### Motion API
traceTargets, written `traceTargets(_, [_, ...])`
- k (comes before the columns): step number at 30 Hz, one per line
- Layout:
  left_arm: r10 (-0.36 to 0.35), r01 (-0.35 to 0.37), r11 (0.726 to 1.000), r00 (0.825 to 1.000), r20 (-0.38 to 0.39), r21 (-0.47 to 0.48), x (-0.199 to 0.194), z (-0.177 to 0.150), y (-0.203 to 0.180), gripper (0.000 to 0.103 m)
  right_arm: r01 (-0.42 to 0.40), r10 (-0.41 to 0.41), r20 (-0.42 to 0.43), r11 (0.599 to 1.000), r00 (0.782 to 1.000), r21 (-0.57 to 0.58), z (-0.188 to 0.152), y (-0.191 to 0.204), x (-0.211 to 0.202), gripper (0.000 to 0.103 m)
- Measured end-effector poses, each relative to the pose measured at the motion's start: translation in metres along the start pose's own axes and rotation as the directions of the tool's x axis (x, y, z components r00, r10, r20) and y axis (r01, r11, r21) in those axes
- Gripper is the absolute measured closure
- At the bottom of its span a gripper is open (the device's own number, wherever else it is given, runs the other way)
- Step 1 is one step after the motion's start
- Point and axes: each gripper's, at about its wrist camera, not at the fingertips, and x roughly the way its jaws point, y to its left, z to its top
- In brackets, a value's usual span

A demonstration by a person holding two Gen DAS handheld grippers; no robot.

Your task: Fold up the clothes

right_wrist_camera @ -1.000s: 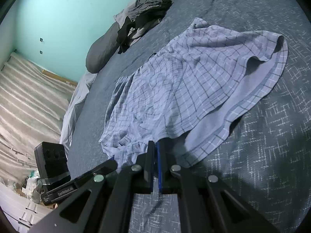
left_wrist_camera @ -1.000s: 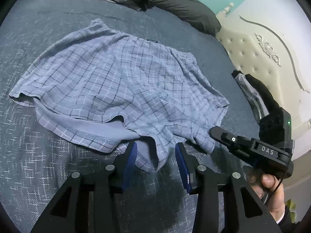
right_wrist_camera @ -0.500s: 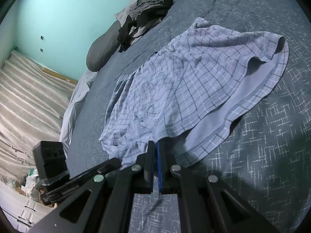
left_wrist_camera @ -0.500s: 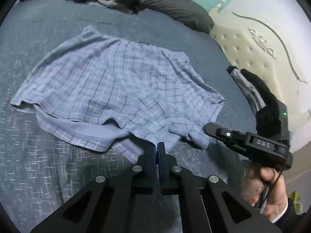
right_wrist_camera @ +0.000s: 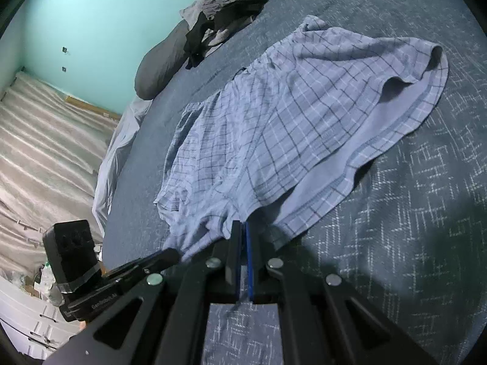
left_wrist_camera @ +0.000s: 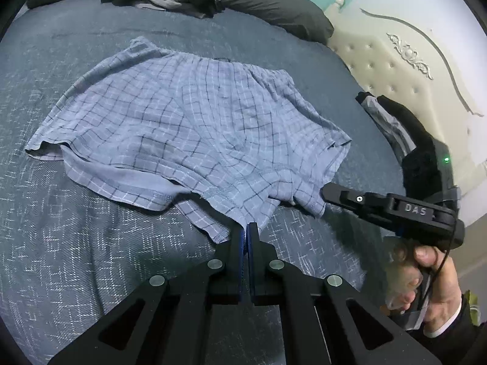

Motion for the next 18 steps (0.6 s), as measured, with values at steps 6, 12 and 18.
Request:
traceTargets(6, [-0.003, 0.003, 1.000, 1.000, -0.003, -0.013, -0.002, -0.002, 0.002, 0.101, 0.018, -0.018, -0.041, 1.000, 0.999, -0.002, -0.006, -0.003, 0.006, 0.101])
traceTargets(12, [-0.005, 0.004, 1.000, 1.000, -0.003, -0.027, -0.001, -0.003, 0.006, 0.101, 0.016, -0.016, -0.021, 1.000, 1.000, 0.004, -0.006, -0.005, 0.002, 0.101])
traceTargets(18, [-0.026, 0.026, 0.997, 1.000, 0.003, -0.066, -0.007, 0.001, 0.011, 0.083, -0.011, 0.011, -0.010, 0.999, 1.000, 0.040, -0.004, -0.011, -0.002, 0.097])
